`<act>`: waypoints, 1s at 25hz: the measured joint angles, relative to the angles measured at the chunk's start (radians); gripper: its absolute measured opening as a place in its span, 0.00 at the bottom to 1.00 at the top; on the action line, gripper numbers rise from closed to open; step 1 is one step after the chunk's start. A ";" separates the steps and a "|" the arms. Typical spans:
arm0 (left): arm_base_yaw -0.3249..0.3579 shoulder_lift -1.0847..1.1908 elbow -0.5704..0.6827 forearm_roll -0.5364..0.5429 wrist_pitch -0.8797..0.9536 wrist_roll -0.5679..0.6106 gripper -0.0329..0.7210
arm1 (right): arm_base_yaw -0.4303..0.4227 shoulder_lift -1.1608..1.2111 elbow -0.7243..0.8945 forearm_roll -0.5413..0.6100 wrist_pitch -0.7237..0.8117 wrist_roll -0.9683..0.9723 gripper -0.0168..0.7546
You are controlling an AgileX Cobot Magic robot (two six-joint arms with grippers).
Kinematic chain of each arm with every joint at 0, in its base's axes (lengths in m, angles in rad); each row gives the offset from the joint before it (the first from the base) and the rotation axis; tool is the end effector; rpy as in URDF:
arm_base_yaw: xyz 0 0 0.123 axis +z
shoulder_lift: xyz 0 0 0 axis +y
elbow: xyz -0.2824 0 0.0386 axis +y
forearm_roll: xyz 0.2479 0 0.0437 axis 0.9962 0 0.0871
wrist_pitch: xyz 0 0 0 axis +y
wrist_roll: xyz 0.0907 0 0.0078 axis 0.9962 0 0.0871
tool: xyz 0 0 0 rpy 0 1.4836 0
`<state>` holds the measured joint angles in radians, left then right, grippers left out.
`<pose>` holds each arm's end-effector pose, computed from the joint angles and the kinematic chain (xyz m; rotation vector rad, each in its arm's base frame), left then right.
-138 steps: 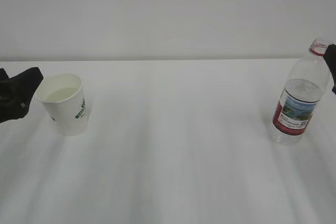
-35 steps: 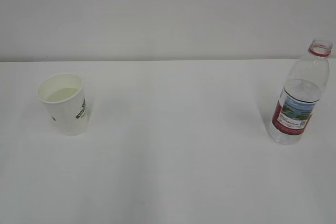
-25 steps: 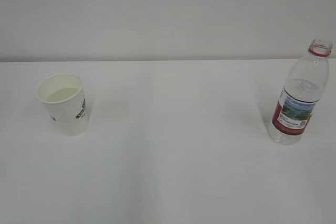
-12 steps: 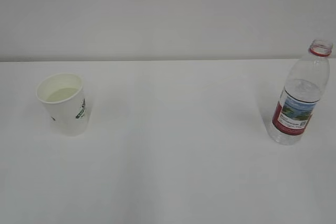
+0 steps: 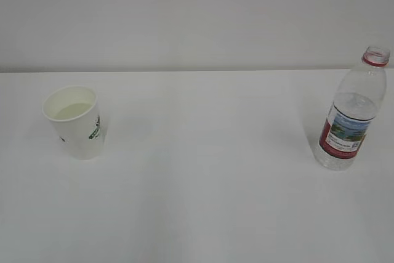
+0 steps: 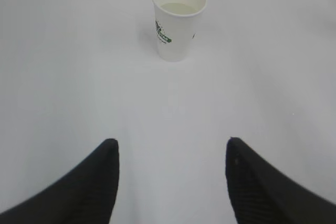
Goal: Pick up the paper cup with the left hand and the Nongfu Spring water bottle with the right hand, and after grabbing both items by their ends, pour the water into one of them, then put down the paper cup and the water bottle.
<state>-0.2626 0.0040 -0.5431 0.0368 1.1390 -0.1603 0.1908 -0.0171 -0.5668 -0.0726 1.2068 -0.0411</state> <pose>-0.0115 0.0062 0.2828 0.1025 2.0874 -0.2131 -0.0206 -0.0103 0.2835 -0.2301 2.0916 0.0029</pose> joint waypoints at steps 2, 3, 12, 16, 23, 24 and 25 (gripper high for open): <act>0.000 0.000 0.000 0.000 0.000 0.000 0.66 | 0.000 0.000 0.000 0.000 -0.007 0.000 0.79; 0.000 0.000 0.001 0.000 0.000 0.000 0.66 | 0.000 0.000 0.002 0.000 -0.010 0.000 0.79; 0.000 0.000 0.014 0.004 -0.016 0.002 0.66 | 0.000 0.000 0.043 0.008 -0.031 0.000 0.79; 0.000 0.000 0.016 0.004 -0.023 0.002 0.66 | 0.000 0.000 0.053 0.008 -0.043 0.001 0.79; 0.000 0.000 0.016 0.004 -0.023 0.002 0.65 | 0.000 0.000 0.069 0.008 -0.047 0.001 0.79; 0.000 0.000 0.016 0.004 -0.023 0.002 0.65 | 0.000 0.000 0.069 0.008 -0.047 0.001 0.79; 0.000 0.000 0.016 0.004 -0.023 0.002 0.65 | 0.000 0.000 0.069 0.008 -0.048 0.001 0.79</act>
<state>-0.2626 0.0040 -0.5271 0.0407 1.1165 -0.1586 0.1908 -0.0171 -0.4982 -0.0644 1.1592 -0.0404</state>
